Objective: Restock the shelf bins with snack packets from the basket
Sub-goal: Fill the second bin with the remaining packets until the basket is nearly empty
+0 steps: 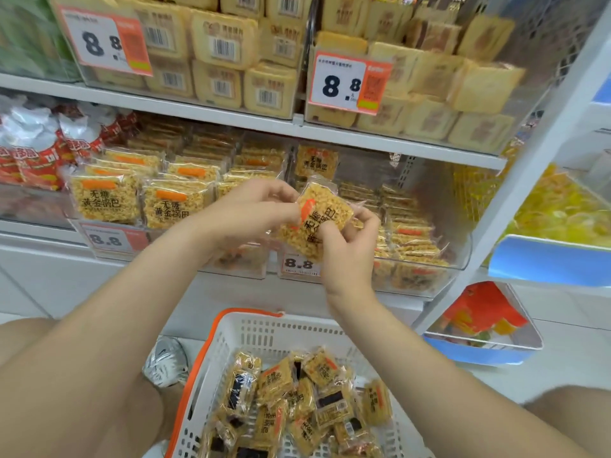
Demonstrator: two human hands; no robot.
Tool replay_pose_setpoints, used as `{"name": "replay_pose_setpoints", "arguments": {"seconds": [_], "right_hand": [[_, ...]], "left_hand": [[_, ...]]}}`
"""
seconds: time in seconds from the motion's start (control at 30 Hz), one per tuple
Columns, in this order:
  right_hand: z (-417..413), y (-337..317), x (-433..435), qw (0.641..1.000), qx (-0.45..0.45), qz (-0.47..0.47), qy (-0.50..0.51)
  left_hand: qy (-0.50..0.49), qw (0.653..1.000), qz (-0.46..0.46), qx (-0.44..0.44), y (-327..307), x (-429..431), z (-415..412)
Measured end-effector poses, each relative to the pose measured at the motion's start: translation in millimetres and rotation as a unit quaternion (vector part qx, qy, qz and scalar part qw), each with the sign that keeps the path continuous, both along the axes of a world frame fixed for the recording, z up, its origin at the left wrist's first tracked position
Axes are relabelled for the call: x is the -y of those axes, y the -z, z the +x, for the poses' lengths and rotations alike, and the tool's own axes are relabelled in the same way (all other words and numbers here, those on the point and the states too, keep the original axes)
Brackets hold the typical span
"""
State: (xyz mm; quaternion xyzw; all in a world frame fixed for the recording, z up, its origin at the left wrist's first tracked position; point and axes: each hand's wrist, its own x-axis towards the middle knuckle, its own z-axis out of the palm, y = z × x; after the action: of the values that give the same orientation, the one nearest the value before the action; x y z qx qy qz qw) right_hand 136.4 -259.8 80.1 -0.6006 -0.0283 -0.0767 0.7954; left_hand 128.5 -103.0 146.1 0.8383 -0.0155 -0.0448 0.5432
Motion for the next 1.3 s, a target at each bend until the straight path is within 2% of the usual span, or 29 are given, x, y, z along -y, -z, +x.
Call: {"name": "replay_pose_setpoints", "arguments": {"seconds": [0.07, 0.13, 0.2, 0.27, 0.33, 0.43, 0.53, 0.6, 0.7, 0.77, 0.93, 1.03, 1.1, 1.17, 1.3], "right_hand": [[12.3, -16.2, 8.1, 0.999, 0.016, -0.035, -0.012], [28.5, -26.9, 16.6, 0.991, 0.050, -0.123, 0.017], [45.5, -35.8, 25.0, 0.967, 0.082, -0.235, 0.048], [59.9, -43.5, 33.5, 0.934, 0.090, -0.345, 0.034], [69.6, -47.7, 41.5, 0.915, 0.079, -0.395, 0.004], [81.1, -40.2, 49.9, 0.930, 0.033, -0.365, -0.037], [83.1, -31.9, 50.2, 0.952, -0.043, -0.300, -0.053], [86.3, -28.8, 48.6, 0.960, -0.073, -0.261, -0.064], [88.1, -31.6, 46.9, 0.965, -0.087, -0.235, -0.082], [88.9, -36.9, 47.8, 0.959, -0.086, -0.252, -0.099], [96.1, -51.1, 61.4, 0.910, -0.050, -0.378, -0.163], [104.7, -50.5, 65.7, 0.898, -0.039, -0.385, -0.210], [116.2, -44.0, 64.0, 0.912, -0.035, -0.363, -0.187], [127.2, -38.7, 59.9, 0.919, -0.034, -0.376, -0.117], [152.8, -28.6, 50.5, 0.897, -0.052, -0.439, -0.013]], "left_hand": [[-0.008, 0.999, 0.000, 0.044, 2.4, 7.7, 4.5], [-0.012, 0.996, 0.020, 0.082, 3.0, 11.8, 9.9], [-0.009, 0.993, 0.046, 0.105, 3.5, 14.3, 15.1], [-0.025, 0.990, 0.060, 0.125, 4.2, 16.7, 21.3], [-0.057, 0.985, 0.063, 0.149, 5.1, 20.7, 26.1], [-0.074, 0.977, 0.099, 0.175, 7.8, 25.1, 32.9], [-0.018, 0.966, 0.208, 0.151, 13.1, 28.5, 35.9], [-0.011, 0.940, 0.300, 0.162, 17.1, 32.6, 37.4], [-0.053, 0.907, 0.370, 0.192, 18.6, 37.0, 41.0], [-0.061, 0.894, 0.398, 0.195, 16.9, 36.5, 42.7], [-0.058, 0.863, 0.444, 0.234, 14.9, 28.3, 47.6], [-0.049, 0.850, 0.457, 0.257, 21.0, 22.8, 54.2], [-0.050, 0.853, 0.457, 0.246, 27.0, 19.0, 58.1], [-0.058, 0.853, 0.470, 0.222, 33.3, 14.3, 61.5], [-0.042, 0.839, 0.511, 0.184, 43.3, 11.9, 66.3]]}}
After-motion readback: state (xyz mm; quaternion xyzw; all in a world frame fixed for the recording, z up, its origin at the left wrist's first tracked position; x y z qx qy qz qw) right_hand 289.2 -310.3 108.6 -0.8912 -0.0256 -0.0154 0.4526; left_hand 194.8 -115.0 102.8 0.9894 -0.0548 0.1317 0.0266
